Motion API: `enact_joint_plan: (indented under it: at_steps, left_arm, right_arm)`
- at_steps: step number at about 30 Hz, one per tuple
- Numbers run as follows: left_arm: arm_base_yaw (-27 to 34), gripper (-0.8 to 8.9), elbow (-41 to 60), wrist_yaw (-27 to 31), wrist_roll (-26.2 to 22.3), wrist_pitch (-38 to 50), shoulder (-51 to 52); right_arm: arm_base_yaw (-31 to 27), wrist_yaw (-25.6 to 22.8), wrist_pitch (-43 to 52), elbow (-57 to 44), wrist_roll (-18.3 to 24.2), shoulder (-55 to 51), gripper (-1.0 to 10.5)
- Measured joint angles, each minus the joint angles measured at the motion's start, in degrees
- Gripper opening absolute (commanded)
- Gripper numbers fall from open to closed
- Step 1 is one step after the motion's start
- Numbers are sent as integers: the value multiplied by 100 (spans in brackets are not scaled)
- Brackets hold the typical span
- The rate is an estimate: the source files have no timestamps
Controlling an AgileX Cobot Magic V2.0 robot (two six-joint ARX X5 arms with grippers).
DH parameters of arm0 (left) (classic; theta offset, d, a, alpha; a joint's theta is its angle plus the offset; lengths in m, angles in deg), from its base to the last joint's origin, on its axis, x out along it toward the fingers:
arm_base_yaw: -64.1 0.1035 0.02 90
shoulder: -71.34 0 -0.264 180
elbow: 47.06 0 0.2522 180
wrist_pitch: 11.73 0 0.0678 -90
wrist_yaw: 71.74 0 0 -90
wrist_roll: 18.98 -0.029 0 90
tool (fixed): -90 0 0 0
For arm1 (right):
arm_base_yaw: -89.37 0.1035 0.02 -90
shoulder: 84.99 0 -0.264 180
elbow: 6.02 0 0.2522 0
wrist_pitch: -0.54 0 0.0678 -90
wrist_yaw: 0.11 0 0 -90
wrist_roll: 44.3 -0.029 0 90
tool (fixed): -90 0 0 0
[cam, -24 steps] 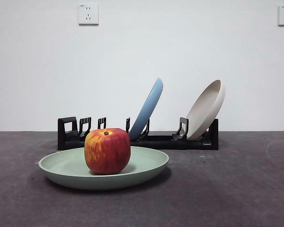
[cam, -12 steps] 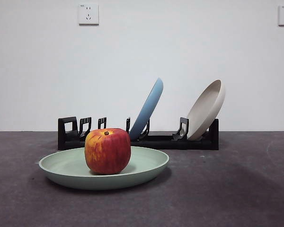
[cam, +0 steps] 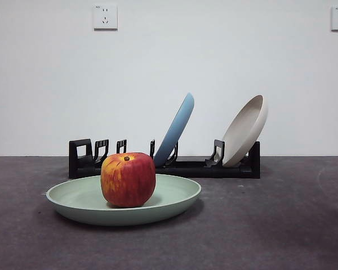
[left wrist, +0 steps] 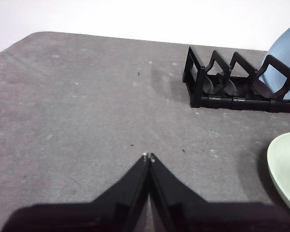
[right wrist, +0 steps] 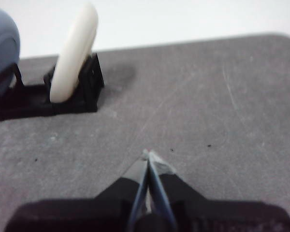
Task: Take the green plate from the plate rack,put the plate on the table,take the apple from the table,put the apple in the plate
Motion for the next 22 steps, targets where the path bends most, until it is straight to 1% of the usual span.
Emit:
enact_joint_plan:
  at_steps: [4, 22]
  left_arm:
    - [0, -3, 0, 0, 0, 0, 0]
    - [0, -3, 0, 0, 2, 0, 0]
  right_arm:
    - [0, 136, -7, 0, -57, -2, 1]
    - [0, 120, -9, 0, -76, 13, 1]
